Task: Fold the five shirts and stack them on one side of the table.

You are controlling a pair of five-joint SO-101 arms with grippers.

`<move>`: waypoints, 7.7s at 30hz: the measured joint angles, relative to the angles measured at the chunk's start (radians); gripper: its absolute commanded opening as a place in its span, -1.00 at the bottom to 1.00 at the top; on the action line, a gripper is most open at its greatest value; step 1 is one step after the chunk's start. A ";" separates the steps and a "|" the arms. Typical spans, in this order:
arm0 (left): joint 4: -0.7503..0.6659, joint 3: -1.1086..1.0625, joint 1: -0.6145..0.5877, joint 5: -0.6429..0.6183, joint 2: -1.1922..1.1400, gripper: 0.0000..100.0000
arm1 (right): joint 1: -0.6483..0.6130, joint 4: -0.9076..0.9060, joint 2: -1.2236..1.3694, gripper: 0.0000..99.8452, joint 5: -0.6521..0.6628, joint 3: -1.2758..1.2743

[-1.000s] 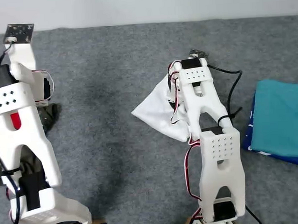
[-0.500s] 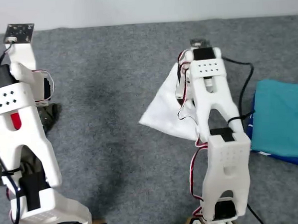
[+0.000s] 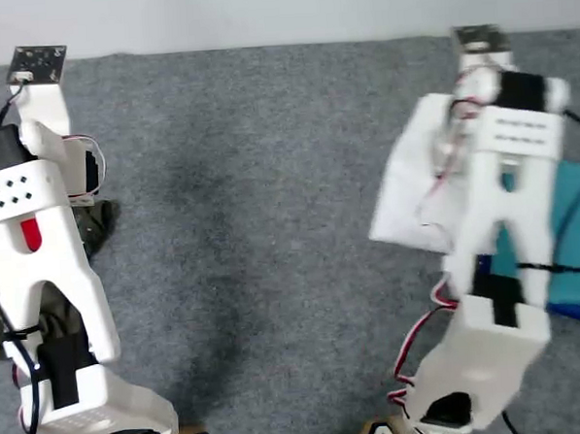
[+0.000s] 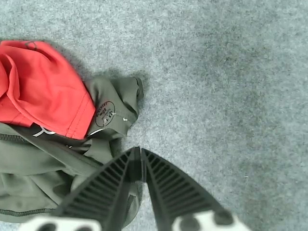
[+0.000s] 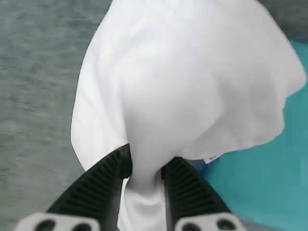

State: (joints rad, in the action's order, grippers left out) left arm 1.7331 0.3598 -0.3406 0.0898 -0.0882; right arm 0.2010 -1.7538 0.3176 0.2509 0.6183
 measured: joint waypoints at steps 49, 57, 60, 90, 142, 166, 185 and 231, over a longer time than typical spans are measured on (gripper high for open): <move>0.000 0.000 0.000 0.000 0.000 -0.99 | 0.509 0.044 0.023 -0.86 0.353 0.097; 0.000 0.000 0.000 0.000 0.000 -0.99 | 0.433 0.057 0.103 -0.97 0.350 0.101; 0.000 0.000 0.000 0.000 0.000 -0.99 | 0.422 0.153 0.172 -0.98 0.350 0.101; 0.000 0.000 0.000 0.000 0.000 -0.99 | 0.624 0.341 0.442 -0.98 0.365 0.180; -0.341 -0.402 -0.348 0.269 -0.423 -1.00 | 0.402 -0.002 -0.697 -0.98 0.373 -0.543; -0.282 -0.353 0.181 -0.098 0.508 -0.99 | 0.400 -0.002 -1.080 -0.98 0.376 -0.865; -0.377 -0.497 0.804 -0.110 0.523 -0.92 | 0.400 -0.002 -1.212 -0.98 0.379 -0.984; -0.080 -0.597 -0.055 0.153 0.615 -0.74 | -0.213 -0.002 -1.162 -0.98 0.239 -1.053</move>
State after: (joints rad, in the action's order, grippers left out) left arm 1.6533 -0.2371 -0.3959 0.2432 0.5271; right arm -0.0123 -1.7553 -0.8439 0.4902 -0.4342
